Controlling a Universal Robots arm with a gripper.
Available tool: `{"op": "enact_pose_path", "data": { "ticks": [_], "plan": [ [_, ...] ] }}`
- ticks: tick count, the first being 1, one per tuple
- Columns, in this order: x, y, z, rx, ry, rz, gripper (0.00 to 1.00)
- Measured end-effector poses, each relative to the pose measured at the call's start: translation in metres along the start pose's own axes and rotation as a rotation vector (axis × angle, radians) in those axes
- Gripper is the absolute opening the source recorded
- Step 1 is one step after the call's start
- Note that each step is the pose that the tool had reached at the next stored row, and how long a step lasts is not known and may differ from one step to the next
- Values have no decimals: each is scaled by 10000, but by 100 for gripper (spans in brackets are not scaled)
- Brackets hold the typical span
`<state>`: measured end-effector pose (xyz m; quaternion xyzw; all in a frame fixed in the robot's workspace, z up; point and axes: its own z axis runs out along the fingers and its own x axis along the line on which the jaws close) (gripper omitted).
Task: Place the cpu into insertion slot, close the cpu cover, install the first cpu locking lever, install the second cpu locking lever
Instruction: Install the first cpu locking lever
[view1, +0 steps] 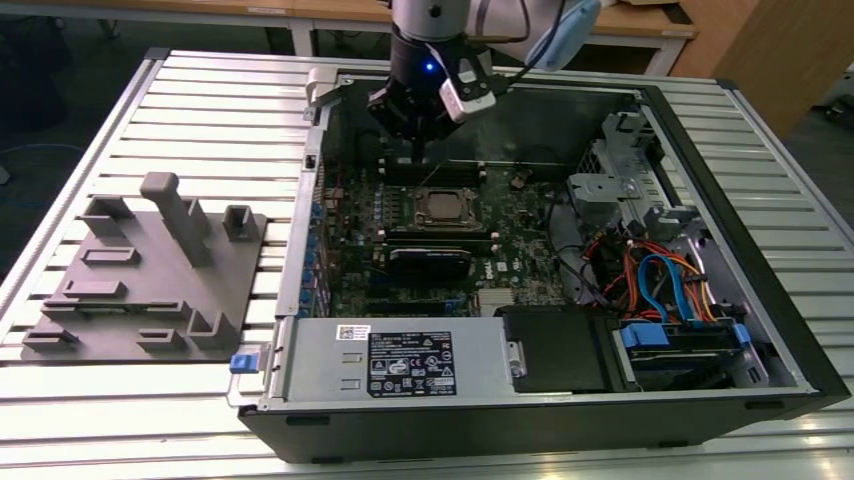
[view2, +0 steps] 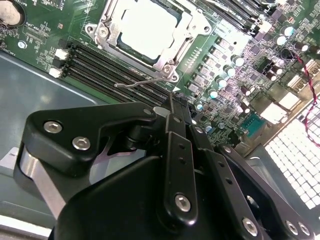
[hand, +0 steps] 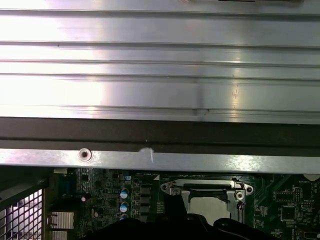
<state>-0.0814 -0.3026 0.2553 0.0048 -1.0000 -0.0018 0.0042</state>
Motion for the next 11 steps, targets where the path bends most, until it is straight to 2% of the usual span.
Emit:
{"op": "enact_pose_path", "data": {
  "ticks": [11],
  "plan": [
    [-48, 0, 10, -1, -1, 0, 10]
  ]
}}
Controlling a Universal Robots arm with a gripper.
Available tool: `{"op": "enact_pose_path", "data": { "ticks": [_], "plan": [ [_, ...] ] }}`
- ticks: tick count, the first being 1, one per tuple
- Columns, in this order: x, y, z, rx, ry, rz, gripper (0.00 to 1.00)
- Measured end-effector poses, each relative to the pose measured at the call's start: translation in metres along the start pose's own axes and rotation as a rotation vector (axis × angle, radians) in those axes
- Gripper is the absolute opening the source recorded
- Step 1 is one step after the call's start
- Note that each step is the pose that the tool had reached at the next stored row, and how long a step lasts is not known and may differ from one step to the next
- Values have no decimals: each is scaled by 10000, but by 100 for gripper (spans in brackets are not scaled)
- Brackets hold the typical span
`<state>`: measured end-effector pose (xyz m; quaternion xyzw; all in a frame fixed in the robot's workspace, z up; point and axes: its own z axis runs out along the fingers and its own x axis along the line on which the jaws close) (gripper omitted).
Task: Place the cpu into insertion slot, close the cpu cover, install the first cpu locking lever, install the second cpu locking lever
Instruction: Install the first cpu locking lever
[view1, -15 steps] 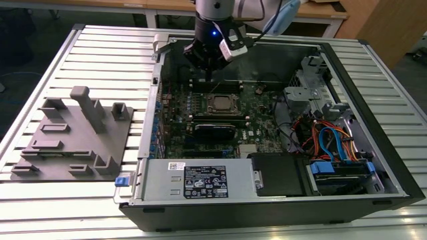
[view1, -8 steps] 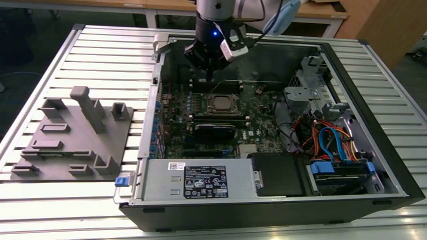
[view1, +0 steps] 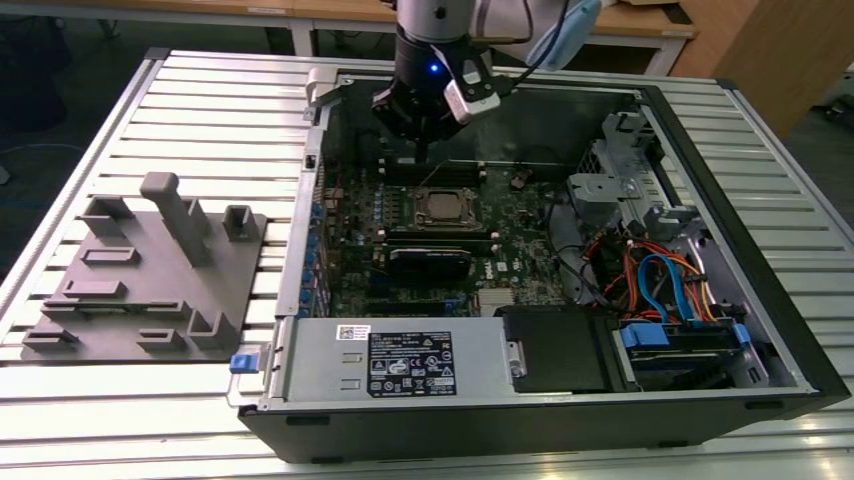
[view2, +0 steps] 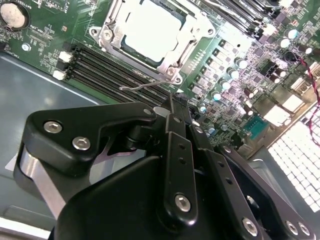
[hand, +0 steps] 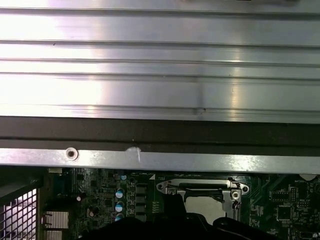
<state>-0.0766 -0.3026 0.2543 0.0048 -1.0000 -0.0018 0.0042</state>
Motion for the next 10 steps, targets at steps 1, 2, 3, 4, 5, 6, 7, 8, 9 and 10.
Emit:
{"op": "enact_pose_path", "data": {
  "ticks": [1, 2, 3, 4, 5, 6, 7, 8, 9, 10],
  "plan": [
    [-7, 0, 1, 0, 0, 0, 10],
    [-13, 0, 2, 1, 1, 0, 10],
    [-17, -1, 3, 0, 1, 0, 10],
    [-22, -1, 4, 1, 0, 0, 10],
    [-27, 0, 5, 1, 1, 0, 10],
    [-32, -1, 6, 1, 1, 0, 10],
    [-38, 0, 8, 1, 0, 1, 10],
    [-44, -1, 8, 1, 1, 0, 10],
    [-50, -1, 9, 1, 1, 1, 10],
    [-55, -1, 10, 1, 1, 0, 10]
  ]
}}
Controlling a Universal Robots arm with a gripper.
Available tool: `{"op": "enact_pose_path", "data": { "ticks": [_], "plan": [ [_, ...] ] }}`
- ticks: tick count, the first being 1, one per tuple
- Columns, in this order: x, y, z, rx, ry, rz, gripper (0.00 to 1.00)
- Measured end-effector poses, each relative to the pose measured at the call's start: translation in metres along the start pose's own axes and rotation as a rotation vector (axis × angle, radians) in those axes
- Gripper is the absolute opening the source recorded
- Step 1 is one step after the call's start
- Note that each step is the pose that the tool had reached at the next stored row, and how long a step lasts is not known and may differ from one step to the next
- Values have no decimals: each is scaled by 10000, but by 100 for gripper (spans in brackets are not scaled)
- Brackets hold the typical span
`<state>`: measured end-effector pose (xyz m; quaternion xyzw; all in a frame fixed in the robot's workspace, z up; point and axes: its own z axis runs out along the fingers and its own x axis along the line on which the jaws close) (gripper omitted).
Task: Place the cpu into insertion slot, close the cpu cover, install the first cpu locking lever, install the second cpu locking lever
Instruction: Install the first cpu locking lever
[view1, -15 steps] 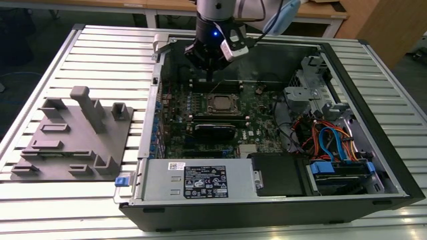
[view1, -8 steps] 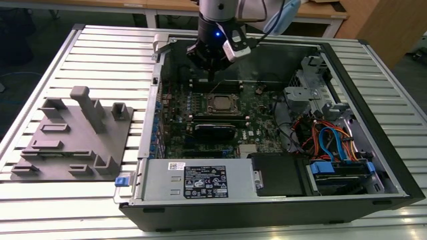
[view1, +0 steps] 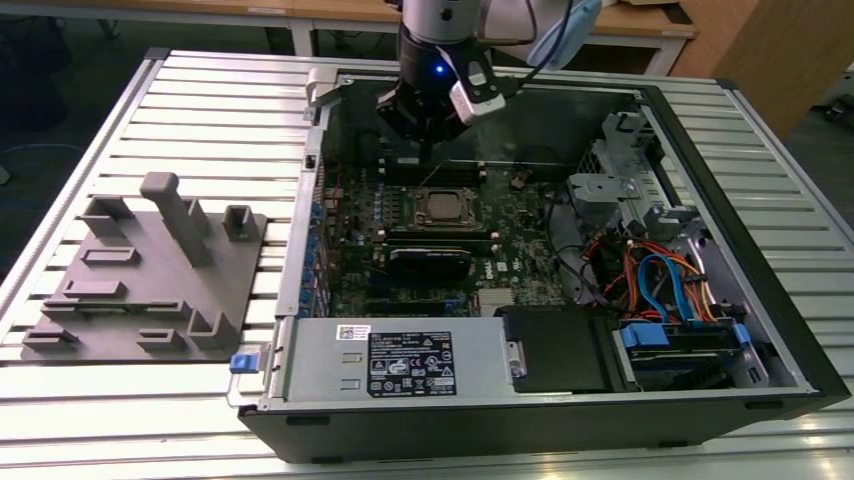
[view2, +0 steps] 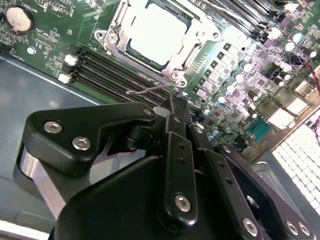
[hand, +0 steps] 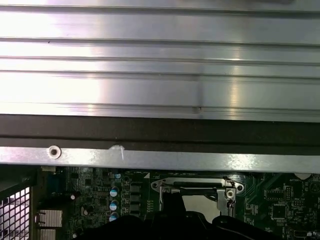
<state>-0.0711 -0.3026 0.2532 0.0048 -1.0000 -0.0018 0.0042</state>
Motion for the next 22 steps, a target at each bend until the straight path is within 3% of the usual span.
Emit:
{"op": "enact_pose_path", "data": {
  "ticks": [13, 18, 20, 22],
  "plan": [
    [-38, 0, 21, 0, -5, 0, 10],
    [-39, -16, 52, -8, -54, 0, 10],
    [-40, -23, 64, -46, -76, -2, 10],
    [-39, -28, 69, -146, -93, -1, 10]
  ]
}}
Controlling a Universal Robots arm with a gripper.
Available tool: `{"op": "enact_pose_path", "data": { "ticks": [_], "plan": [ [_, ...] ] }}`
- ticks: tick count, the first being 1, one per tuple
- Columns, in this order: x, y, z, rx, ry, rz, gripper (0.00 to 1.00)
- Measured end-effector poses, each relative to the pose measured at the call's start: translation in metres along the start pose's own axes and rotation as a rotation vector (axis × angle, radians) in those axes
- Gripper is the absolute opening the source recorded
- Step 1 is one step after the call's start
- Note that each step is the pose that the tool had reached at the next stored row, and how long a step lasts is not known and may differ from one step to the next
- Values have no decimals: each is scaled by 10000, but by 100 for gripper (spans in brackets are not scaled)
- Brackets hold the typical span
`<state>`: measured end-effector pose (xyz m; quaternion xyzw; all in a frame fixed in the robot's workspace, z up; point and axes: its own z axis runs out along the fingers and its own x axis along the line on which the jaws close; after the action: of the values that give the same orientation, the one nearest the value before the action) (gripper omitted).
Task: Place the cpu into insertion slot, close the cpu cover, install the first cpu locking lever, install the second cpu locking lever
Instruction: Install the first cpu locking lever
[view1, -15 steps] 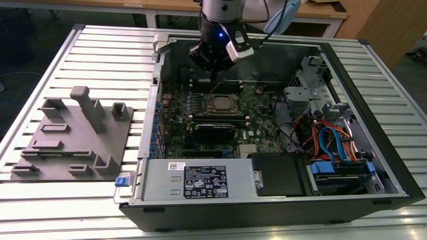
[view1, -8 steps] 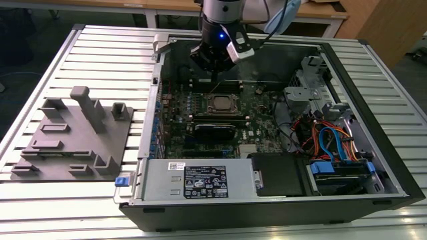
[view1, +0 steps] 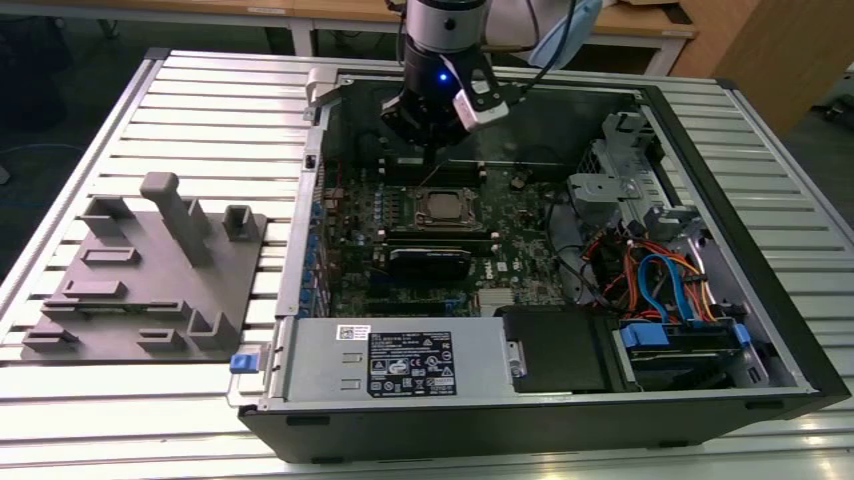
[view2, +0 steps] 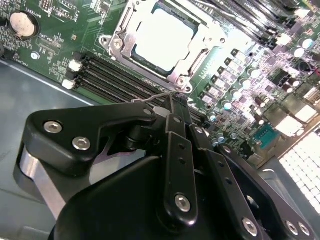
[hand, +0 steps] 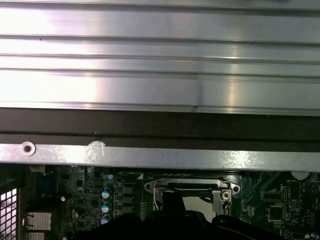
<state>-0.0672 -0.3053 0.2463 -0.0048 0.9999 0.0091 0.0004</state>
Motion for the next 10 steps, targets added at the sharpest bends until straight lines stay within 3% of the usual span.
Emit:
{"op": "enact_pose_path", "data": {
  "ticks": [5, 10],
  "plan": [
    [0, -8, 3, -421, -24, 0, 10],
    [-1, -9, 16, -442, -33, 0, 10]
  ]
}}
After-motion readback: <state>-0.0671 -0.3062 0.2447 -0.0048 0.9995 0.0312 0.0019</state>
